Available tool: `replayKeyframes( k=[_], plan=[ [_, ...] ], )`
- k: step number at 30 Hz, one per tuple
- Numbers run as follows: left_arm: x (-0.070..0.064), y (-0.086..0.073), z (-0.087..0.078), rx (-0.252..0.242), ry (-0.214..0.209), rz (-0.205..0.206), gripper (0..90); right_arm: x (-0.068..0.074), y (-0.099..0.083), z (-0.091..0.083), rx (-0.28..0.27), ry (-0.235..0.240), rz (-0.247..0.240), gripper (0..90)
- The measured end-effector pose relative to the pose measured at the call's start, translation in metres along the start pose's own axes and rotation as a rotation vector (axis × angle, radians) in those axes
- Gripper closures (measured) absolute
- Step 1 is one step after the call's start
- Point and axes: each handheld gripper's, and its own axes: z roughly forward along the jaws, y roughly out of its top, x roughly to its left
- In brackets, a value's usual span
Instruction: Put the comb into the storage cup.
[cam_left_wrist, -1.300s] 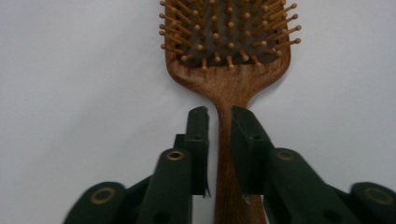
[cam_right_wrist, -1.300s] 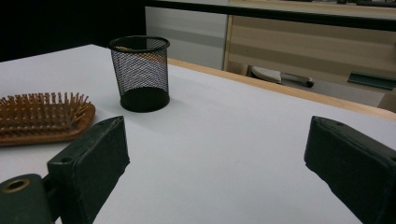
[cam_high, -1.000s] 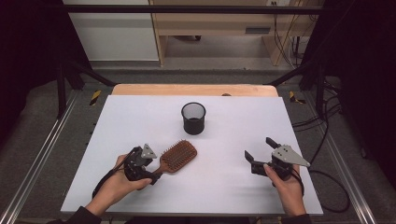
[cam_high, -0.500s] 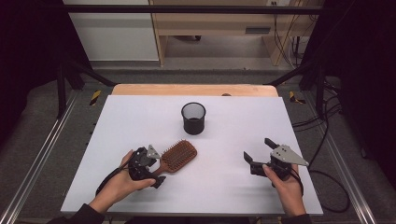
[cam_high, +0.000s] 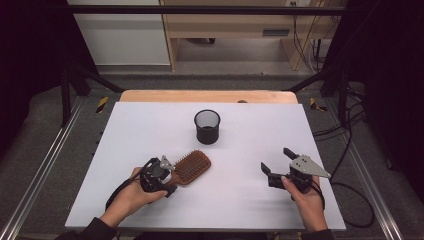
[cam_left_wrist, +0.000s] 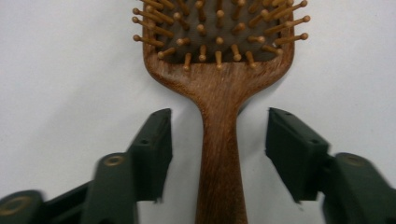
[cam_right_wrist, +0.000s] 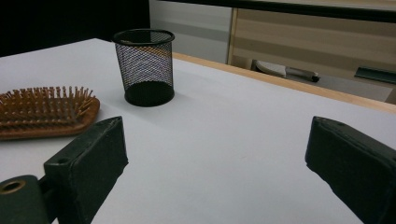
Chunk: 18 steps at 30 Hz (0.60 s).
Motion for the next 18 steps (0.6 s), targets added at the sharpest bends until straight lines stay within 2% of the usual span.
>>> replayKeyframes(
  k=[5,11,18],
  plan=[
    [-0.0003,0.0033,0.0028,0.019,-0.005,-0.004,56.2,-0.0003,0.0,-0.0003,-0.001,-0.001,0.002,5.4],
    [0.0021,0.0056,0.0055,0.041,-0.022,-0.01,60.6,-0.0001,0.0,0.0,-0.001,0.002,0.001,5.4],
    [0.0027,0.0075,0.0059,0.057,-0.015,0.005,65.7,0.0003,-0.0001,0.0002,0.002,0.002,0.001,5.4]
  ],
)
